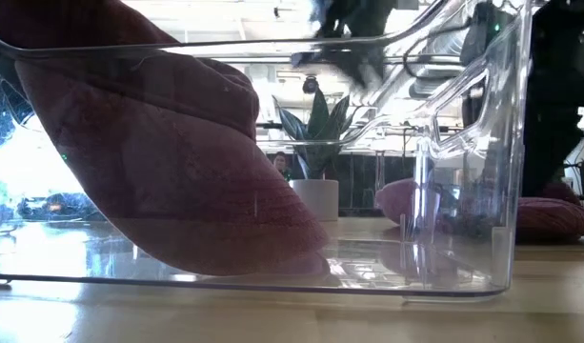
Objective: Pick & Place hat
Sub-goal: Put the red cap into the right transparent bin
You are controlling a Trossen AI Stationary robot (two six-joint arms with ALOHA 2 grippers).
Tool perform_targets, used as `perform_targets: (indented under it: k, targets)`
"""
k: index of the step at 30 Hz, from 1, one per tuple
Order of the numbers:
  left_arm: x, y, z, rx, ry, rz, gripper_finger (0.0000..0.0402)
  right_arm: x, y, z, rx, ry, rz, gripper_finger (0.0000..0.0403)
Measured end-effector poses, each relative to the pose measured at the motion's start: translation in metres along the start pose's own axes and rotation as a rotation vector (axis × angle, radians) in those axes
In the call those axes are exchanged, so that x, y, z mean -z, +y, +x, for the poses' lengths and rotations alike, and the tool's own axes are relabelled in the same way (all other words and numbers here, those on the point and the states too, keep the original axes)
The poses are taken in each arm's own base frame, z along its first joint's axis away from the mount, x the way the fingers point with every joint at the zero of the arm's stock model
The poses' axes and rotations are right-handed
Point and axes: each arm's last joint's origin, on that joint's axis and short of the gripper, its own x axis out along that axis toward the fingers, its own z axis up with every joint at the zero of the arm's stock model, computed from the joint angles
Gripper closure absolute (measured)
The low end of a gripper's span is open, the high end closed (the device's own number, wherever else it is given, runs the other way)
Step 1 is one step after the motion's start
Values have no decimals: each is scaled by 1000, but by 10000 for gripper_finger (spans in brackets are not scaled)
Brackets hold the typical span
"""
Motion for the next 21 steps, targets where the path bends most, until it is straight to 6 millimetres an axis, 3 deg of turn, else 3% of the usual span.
perform_targets:
  k: [3, 6, 11, 13, 17, 21]
  targets:
    - [-1, 14, 18, -61, 63, -73, 291, 3, -4, 8, 98, 22, 60, 205]
    - [-1, 21, 38, -90, 103, -126, 291, 4, -5, 10, 128, 36, 85, 238]
    - [-8, 8, 56, 30, 45, -160, 291, 7, -7, 9, 143, 57, 262, 361]
    - [-6, 7, 65, 44, 57, -163, 291, 8, -4, 7, 127, 49, 297, 391]
    - [-14, 5, 81, 121, 23, -211, 291, 9, 1, 1, 106, 21, 334, 374]
    - [-16, 16, 103, 117, 69, -309, 281, 12, 8, -6, 65, -5, 325, 394]
